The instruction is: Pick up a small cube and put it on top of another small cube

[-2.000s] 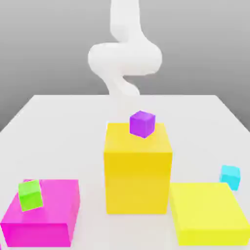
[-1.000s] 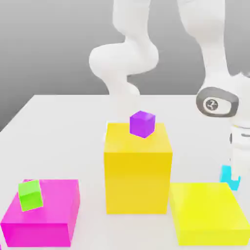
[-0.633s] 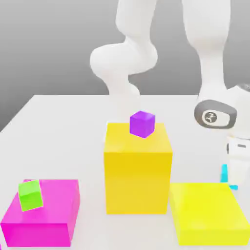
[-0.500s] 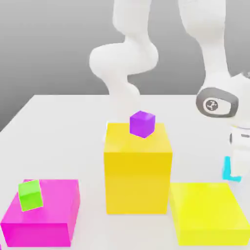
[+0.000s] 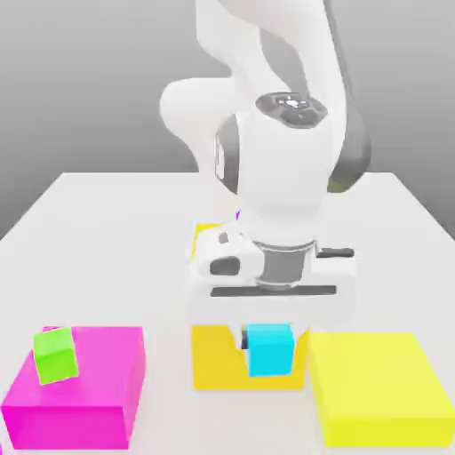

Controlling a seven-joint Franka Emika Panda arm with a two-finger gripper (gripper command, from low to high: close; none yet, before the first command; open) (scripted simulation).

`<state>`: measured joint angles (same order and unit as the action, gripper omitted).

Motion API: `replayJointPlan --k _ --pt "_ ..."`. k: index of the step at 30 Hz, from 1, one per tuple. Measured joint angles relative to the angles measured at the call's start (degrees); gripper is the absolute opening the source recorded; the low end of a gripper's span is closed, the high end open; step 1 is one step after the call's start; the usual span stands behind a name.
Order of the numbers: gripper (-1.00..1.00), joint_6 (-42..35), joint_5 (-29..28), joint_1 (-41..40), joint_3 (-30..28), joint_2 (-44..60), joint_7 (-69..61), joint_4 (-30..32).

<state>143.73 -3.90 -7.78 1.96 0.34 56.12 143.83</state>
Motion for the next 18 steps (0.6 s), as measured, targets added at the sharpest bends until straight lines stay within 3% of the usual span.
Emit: replayJointPlan --k 5,8,9,15,18 --pt "-1.0 -5.9 2.9 -13.5 -6.4 -2.6 9.4 -3.7" --pt "-1.0 -1.9 4.3 -18.9 -6.9 1.2 11.6 -3.6" --pt "1.0 0.2 4.4 -17.7 -6.0 3.0 11.7 -3.2" --pt "1.0 1.3 4.4 -17.0 -5.7 3.8 11.8 -3.0" --pt "1.0 -3.1 4.1 -16.7 -5.7 0.5 12.2 -4.0"
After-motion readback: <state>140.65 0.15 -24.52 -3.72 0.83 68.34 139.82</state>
